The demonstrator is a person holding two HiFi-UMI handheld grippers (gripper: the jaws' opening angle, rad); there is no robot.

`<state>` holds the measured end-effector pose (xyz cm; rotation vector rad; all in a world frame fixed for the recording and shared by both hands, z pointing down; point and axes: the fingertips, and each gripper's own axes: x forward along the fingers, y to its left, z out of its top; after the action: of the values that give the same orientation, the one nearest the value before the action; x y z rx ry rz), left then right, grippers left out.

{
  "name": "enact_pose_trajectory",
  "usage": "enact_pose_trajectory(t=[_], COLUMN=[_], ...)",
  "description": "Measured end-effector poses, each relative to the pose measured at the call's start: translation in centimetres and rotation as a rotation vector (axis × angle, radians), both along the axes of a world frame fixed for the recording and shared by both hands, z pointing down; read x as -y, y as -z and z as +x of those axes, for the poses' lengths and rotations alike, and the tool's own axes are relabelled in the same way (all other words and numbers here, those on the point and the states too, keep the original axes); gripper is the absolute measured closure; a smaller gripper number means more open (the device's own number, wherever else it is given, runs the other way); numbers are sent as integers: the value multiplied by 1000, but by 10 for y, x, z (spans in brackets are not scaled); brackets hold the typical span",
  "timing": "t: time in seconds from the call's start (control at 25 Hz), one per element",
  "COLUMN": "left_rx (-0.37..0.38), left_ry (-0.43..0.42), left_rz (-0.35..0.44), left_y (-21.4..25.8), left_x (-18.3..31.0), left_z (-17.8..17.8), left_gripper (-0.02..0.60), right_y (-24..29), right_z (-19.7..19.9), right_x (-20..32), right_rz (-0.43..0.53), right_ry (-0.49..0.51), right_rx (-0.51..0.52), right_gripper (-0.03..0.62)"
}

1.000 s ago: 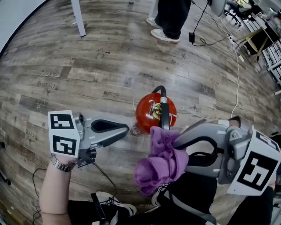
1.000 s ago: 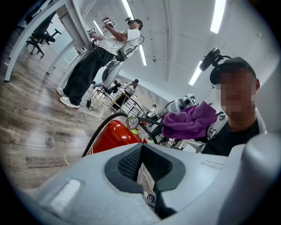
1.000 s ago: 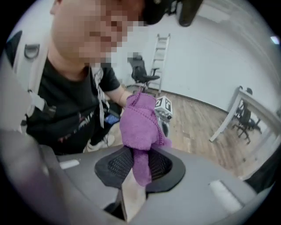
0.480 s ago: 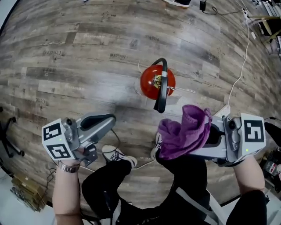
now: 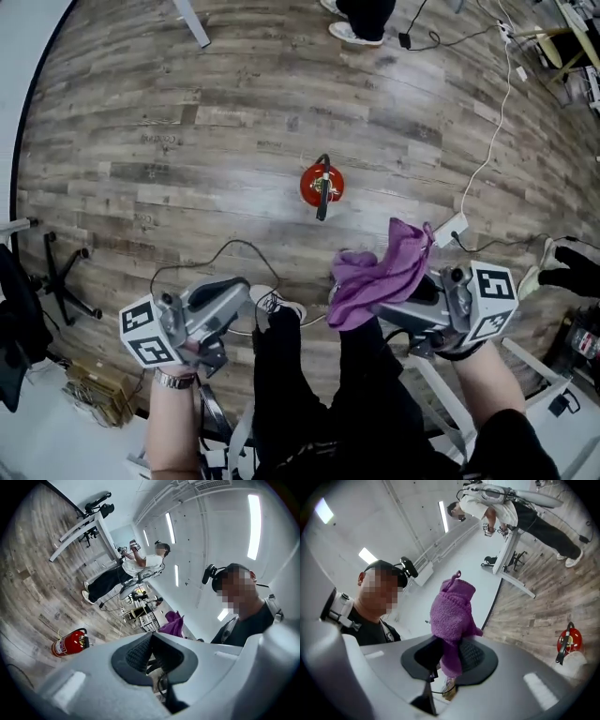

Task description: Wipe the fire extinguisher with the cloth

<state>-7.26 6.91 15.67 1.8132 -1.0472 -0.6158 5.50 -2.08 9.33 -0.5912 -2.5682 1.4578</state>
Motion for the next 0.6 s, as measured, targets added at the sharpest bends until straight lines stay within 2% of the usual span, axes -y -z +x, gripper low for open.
enact_pose_trajectory(t=[0.16, 0.32, 0.6], left_rx=[-3, 25, 34], left_ry=[24, 30, 1], left_rz=[3, 22, 94], left_y=[79, 132, 187], left_x=[-1, 14, 46], left_z=[16, 37, 79], left_gripper=[584, 584, 584], right_y=[72, 112, 134], right_z=[18, 26, 28], right_x=[4, 20, 11], right_rz=[-5, -25, 23], right_ry=[-49, -106, -46], right_rx=[46, 84, 60], right_gripper=[507, 507, 507])
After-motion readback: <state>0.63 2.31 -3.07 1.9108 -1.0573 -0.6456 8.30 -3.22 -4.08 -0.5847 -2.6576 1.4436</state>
